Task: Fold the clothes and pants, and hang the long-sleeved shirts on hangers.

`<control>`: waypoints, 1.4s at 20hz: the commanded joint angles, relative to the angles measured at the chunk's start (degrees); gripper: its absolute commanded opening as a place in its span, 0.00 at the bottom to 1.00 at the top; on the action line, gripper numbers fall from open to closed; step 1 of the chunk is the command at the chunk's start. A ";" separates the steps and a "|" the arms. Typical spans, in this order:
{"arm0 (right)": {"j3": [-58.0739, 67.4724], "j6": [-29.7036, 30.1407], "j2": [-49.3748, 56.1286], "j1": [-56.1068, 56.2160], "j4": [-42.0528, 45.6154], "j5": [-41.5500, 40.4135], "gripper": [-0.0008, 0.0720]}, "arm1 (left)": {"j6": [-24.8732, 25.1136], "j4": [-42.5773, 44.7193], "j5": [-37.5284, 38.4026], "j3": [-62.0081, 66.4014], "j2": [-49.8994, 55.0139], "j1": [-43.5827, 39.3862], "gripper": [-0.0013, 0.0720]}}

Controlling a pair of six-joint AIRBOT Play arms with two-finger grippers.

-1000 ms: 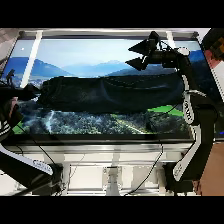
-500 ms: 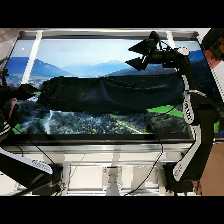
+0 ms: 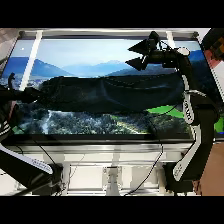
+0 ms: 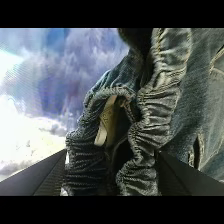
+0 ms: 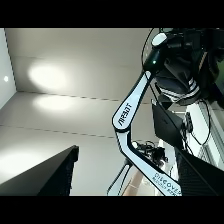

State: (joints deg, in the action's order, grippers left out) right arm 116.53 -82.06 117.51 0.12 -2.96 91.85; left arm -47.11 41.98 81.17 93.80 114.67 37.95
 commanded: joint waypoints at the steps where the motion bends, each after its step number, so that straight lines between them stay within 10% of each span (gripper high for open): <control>1: 0.02 0.02 0.00 0.68 -0.09 -0.02 0.95 | 0.00 -0.02 0.55 0.02 1.33 -0.55 0.86; 6: 0.02 0.04 0.00 4.70 -0.02 -1.09 0.94 | 0.02 -0.04 0.57 0.02 2.23 -1.95 0.62; 9: 0.00 0.15 0.00 8.24 0.68 -6.64 0.93 | 0.07 -0.04 0.59 0.04 2.47 -2.99 0.05; 10: 0.00 0.96 0.02 9.46 1.68 -9.01 0.82 | 0.04 -0.04 1.03 0.04 2.43 -3.21 0.05; 12: 0.00 4.00 0.04 12.13 6.47 -13.64 0.09 | 0.02 0.00 3.89 0.04 2.16 -3.21 0.04; 13: 0.00 4.31 0.07 13.64 10.05 -16.61 0.03 | 0.02 0.00 5.16 0.04 1.66 -3.15 0.04; 21: -0.04 -11.28 6.75 28.20 31.08 -32.81 0.03 | -5.29 -0.04 5.49 0.04 -13.70 -6.01 0.04; 28: -0.15 -45.90 10.58 32.41 56.17 -39.12 0.03 | -7.43 -0.07 5.16 0.04 -26.43 -17.84 0.04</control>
State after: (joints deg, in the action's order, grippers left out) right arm 116.42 -110.50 127.04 31.16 40.45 55.57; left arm -52.60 41.95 86.72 93.80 92.79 24.86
